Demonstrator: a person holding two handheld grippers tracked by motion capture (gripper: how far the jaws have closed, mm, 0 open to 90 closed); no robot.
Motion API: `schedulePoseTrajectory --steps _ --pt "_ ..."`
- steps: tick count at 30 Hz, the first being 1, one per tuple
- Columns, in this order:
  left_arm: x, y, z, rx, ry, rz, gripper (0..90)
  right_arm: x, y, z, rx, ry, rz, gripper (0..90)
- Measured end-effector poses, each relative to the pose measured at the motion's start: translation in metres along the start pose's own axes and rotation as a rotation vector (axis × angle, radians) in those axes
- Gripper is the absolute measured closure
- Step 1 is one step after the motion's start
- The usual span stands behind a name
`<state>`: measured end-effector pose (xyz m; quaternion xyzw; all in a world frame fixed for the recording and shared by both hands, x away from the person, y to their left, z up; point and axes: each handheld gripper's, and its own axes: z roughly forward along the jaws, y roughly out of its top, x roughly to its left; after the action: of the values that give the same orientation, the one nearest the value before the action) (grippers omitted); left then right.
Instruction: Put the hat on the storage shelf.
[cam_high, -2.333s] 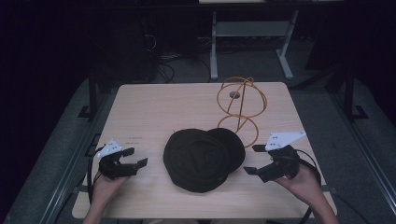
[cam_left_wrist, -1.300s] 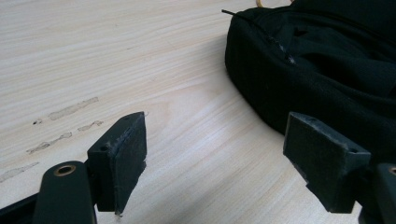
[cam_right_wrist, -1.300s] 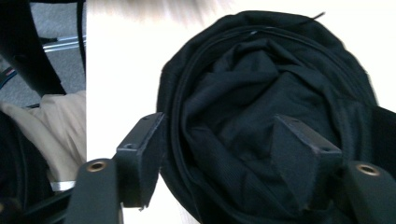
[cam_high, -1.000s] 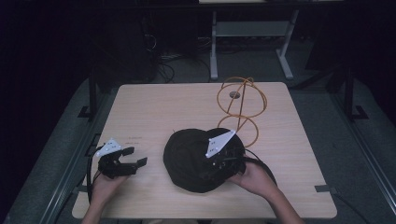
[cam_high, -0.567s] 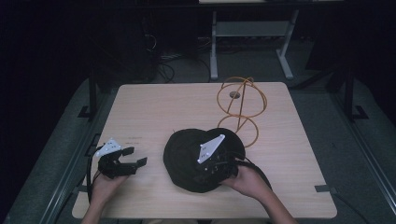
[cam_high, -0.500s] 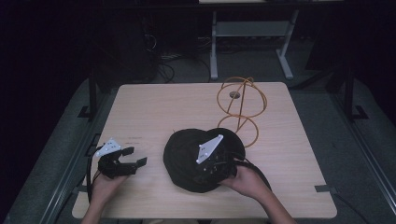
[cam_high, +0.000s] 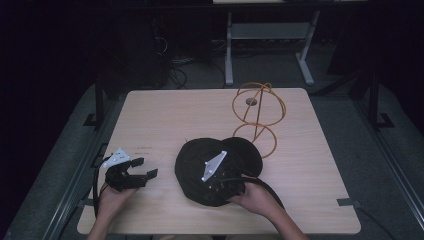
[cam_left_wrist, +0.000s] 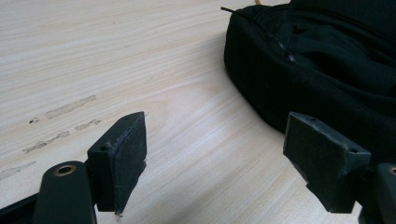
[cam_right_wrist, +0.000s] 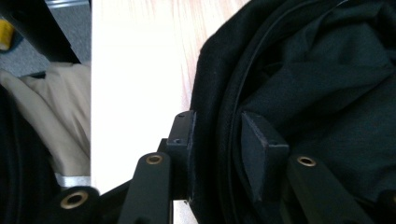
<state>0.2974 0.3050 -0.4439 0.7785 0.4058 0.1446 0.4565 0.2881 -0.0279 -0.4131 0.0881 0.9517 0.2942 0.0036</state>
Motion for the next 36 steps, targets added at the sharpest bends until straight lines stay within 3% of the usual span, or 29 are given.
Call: schedulePoseTrajectory --steps 12,23,28,36 --pt "0.0 0.0 0.0 0.005 -0.003 0.003 21.1 0.003 0.0 0.016 0.054 -0.034 -0.002 73.4" --pt "-0.002 0.0 0.002 0.004 -0.018 0.008 21.0 0.005 0.0 0.01 0.035 -0.046 -0.005 79.1" --pt "-0.005 0.001 0.002 -0.002 -0.029 0.018 21.0 0.003 0.001 -0.004 -0.005 -0.049 0.008 78.9" --pt "-0.011 0.004 0.002 -0.031 -0.064 0.028 21.0 -0.005 0.003 -0.042 -0.132 -0.033 0.052 78.2"
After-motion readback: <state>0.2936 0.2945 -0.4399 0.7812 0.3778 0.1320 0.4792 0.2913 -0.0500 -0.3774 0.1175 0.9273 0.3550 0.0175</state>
